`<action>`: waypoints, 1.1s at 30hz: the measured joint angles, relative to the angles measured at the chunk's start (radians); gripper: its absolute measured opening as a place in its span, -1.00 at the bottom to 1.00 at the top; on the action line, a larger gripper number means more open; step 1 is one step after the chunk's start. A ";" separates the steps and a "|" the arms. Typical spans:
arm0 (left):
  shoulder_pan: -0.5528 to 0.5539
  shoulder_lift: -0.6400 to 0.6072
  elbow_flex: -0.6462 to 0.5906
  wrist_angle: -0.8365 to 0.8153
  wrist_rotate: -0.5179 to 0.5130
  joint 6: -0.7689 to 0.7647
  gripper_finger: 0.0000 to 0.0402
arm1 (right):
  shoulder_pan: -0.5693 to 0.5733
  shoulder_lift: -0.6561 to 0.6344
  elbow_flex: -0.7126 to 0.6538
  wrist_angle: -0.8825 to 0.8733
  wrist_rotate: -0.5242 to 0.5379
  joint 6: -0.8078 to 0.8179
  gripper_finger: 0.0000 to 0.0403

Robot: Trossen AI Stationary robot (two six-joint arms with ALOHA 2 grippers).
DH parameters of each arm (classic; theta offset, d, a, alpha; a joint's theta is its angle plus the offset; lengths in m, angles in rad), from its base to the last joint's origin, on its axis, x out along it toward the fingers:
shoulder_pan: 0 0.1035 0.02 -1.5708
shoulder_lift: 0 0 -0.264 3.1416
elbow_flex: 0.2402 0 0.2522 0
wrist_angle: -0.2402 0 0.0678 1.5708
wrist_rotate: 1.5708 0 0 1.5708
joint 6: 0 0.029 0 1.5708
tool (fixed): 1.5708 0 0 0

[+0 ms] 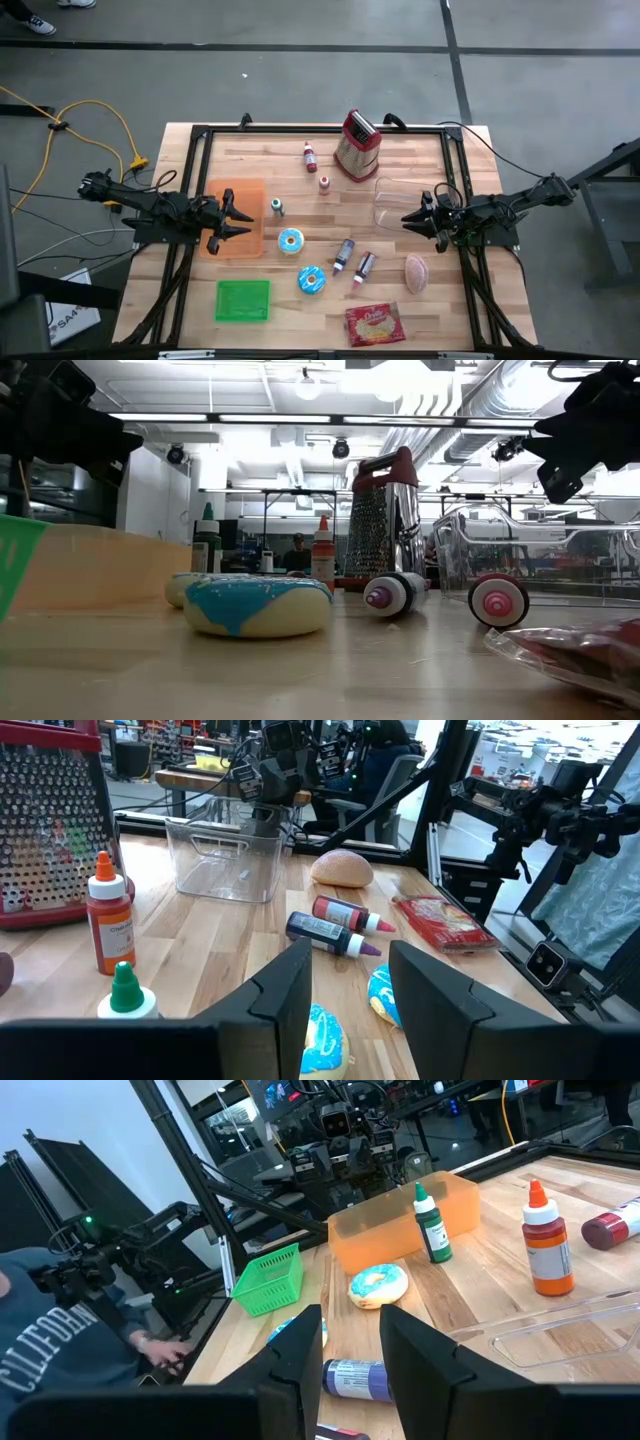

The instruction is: Pick & Place Food Item

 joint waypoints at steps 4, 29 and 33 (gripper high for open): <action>0.000 0.000 0.000 0.000 0.000 0.000 -0.35 | 0.000 0.000 0.000 0.000 0.000 0.000 -0.54; 0.000 0.000 0.000 0.005 -0.022 0.000 -0.35 | 0.000 0.000 0.000 0.000 0.000 0.000 -0.54; 0.000 0.000 0.000 0.007 -0.058 0.000 -0.35 | 0.000 0.000 0.000 0.000 0.000 0.000 -0.54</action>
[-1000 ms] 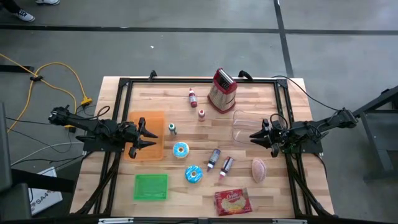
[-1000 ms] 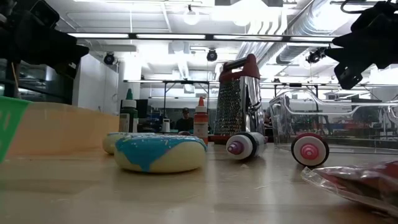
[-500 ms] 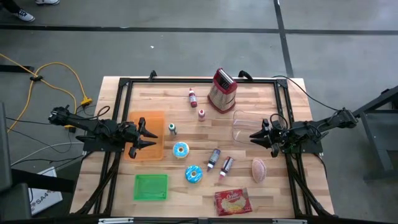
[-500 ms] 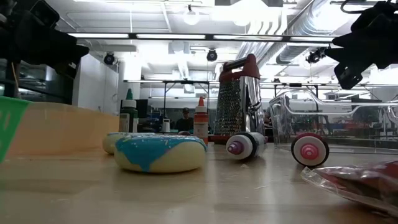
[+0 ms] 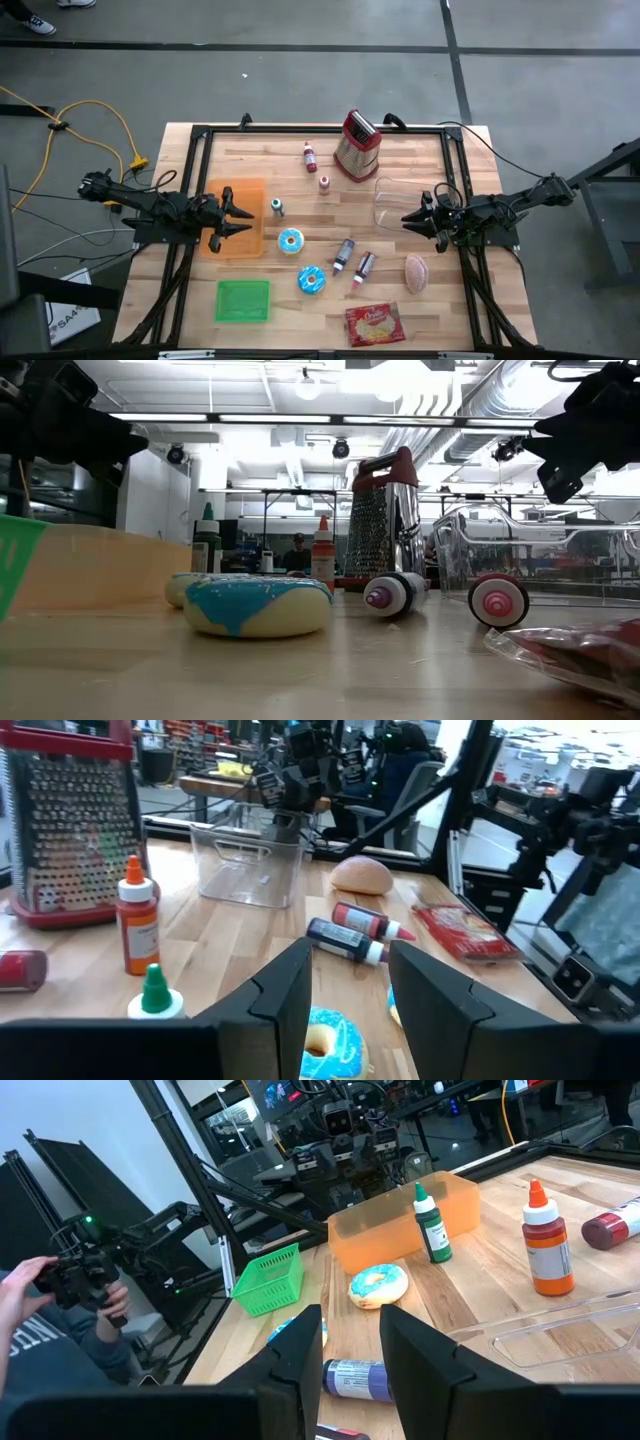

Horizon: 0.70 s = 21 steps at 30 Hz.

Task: Pick & Place Food Item
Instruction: Put the green food coloring into the transparent bin

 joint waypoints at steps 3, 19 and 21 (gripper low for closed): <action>0.000 0.000 0.000 0.000 -0.004 0.000 -0.35 | 0.000 0.000 0.000 0.000 0.000 0.000 -0.54; 0.000 0.115 0.114 -0.102 -0.217 -0.033 -0.35 | 0.000 0.000 0.000 0.000 0.000 0.000 -0.54; 0.000 0.175 0.152 -0.125 -0.256 -0.043 -0.35 | 0.000 0.000 0.000 0.000 0.000 0.000 -0.54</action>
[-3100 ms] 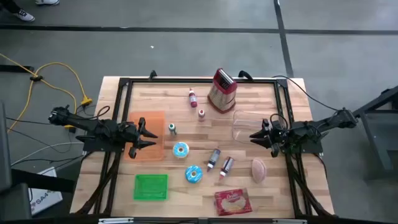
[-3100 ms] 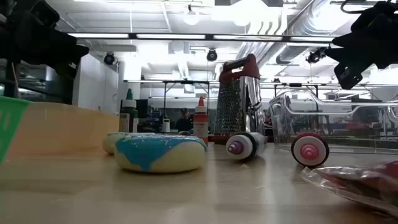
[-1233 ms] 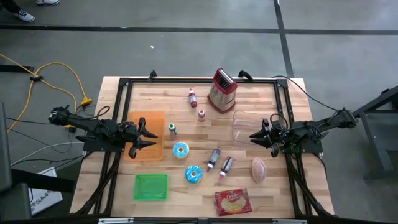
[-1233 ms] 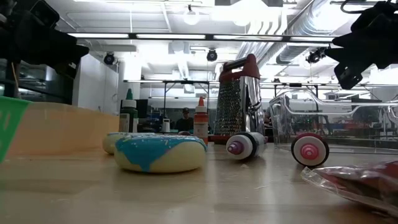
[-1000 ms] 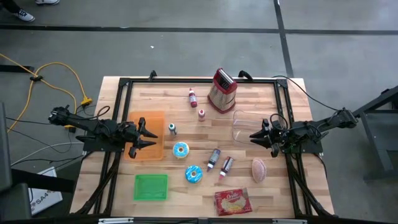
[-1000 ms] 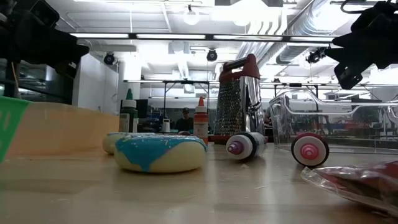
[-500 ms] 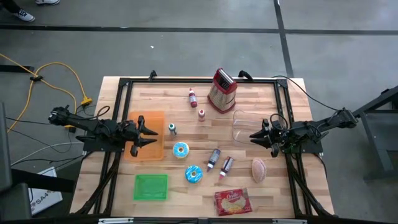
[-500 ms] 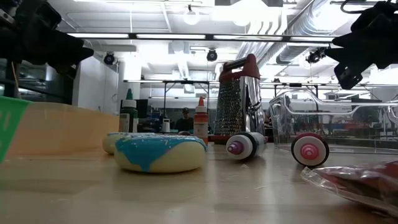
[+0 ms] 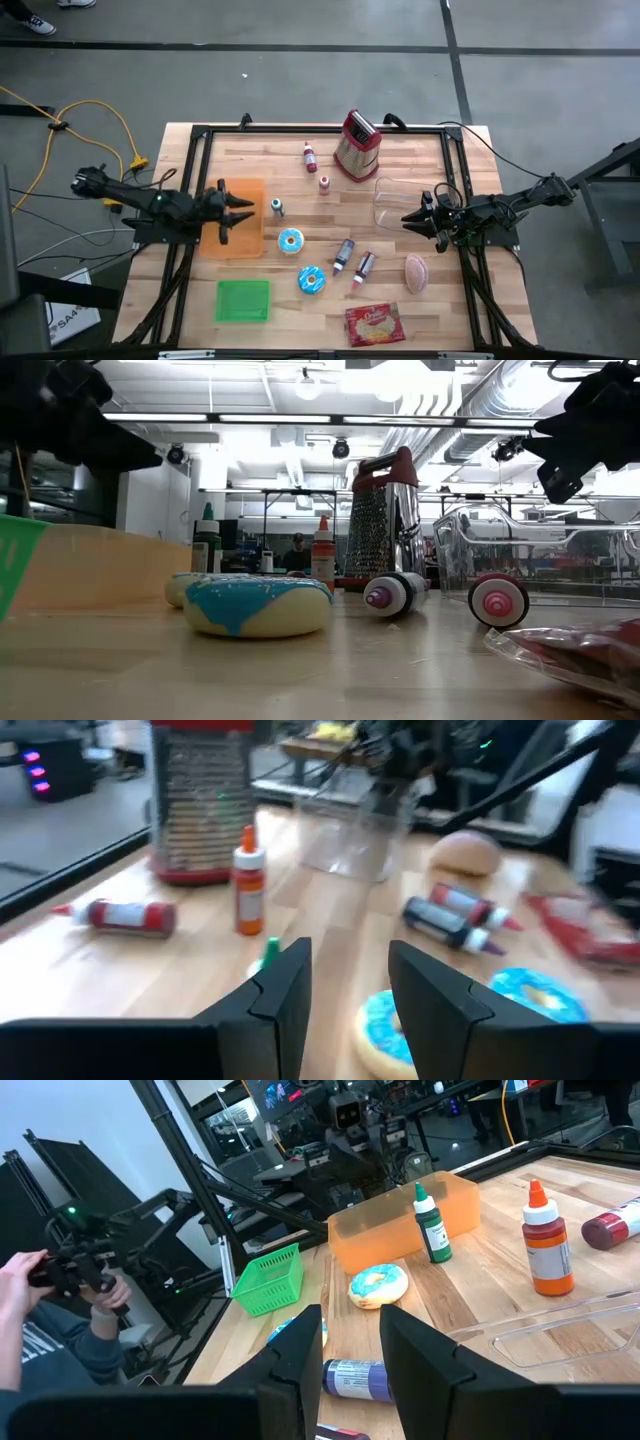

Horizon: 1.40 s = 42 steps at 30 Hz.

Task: Pick & Place Food Item
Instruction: Put the green food coloring into the transparent bin

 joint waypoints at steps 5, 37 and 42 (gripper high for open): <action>0.000 0.180 0.118 -0.030 -0.058 0.013 -0.35 | 0.000 0.000 0.000 0.000 0.000 0.000 -0.54; 0.497 0.728 0.486 -0.344 0.441 0.054 -0.35 | 0.000 0.000 0.000 0.003 0.000 0.000 -0.54; 0.497 0.728 0.486 -0.347 0.441 0.056 -0.35 | 0.000 0.000 0.000 0.003 0.000 0.000 -0.54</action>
